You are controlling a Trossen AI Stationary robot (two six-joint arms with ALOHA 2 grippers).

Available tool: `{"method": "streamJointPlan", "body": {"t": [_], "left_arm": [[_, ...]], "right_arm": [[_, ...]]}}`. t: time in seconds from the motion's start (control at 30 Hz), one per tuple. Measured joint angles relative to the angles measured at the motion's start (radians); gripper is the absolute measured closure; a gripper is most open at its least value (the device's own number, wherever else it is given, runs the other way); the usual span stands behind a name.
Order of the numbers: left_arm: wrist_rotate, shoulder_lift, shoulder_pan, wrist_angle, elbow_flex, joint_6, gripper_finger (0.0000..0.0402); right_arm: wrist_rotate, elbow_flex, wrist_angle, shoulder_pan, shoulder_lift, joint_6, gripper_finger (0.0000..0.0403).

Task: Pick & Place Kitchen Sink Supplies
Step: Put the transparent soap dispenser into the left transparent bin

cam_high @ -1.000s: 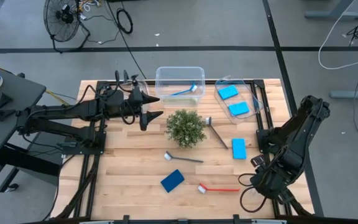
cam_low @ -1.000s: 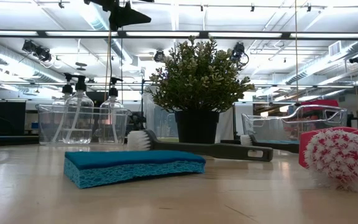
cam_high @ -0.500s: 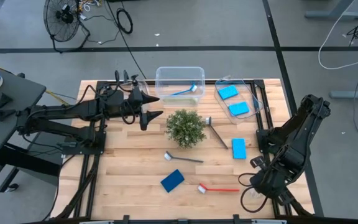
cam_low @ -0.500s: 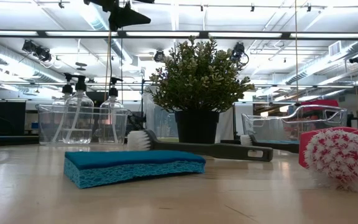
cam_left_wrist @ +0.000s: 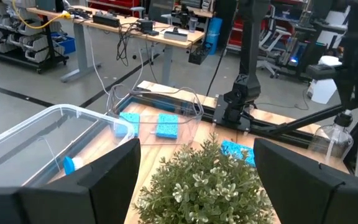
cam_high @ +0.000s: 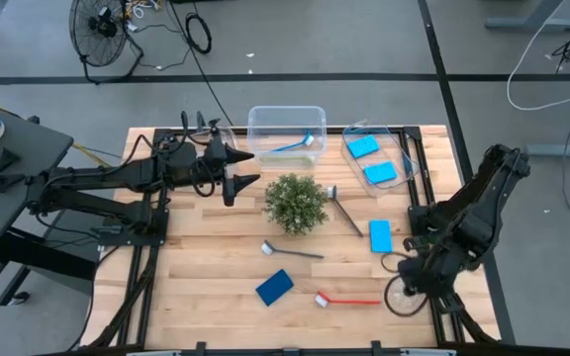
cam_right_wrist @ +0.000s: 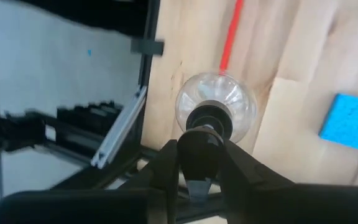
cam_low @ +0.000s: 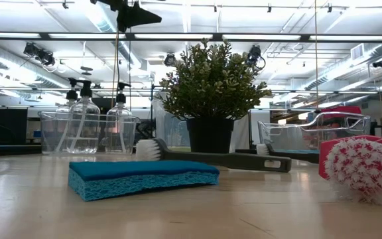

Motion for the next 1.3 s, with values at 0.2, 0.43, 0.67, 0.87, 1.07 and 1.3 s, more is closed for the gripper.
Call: {"method": "streamJointPlan", "body": {"t": [0.2, 0.43, 0.67, 0.87, 1.07, 1.3], "left_arm": [[0.0, -0.002, 0.0, 0.025, 0.0, 0.0, 0.0088], [-0.007, -0.004, 0.0, 0.07, 0.0, 0.0, 0.0088], [-0.06, -0.031, 0.0, 0.087, 0.0, 0.0, 0.0088], [-0.099, -0.054, 0.0, 0.106, 0.001, -0.003, 0.0088], [-0.106, -0.062, 0.0, 0.112, 0.0, -0.002, 0.0088], [-0.112, -0.063, 0.0, 0.113, 0.0, -0.026, 0.0088]], "right_arm": [[0.011, 0.0, -0.002, -0.115, -0.051, 0.0, 0.0324], [-0.084, 0.0, 0.037, -0.306, -0.049, -0.164, 0.0325], [-0.134, 0.0, 0.122, -0.447, -0.044, -0.263, 0.0325], [-0.154, 0.001, 0.199, -0.525, -0.044, -0.374, 0.0325], [-0.166, 0.001, 0.276, -0.595, -0.044, -0.469, 0.0325], [-0.122, 0.001, 0.404, -0.688, -0.044, -0.569, 0.0325]]}}
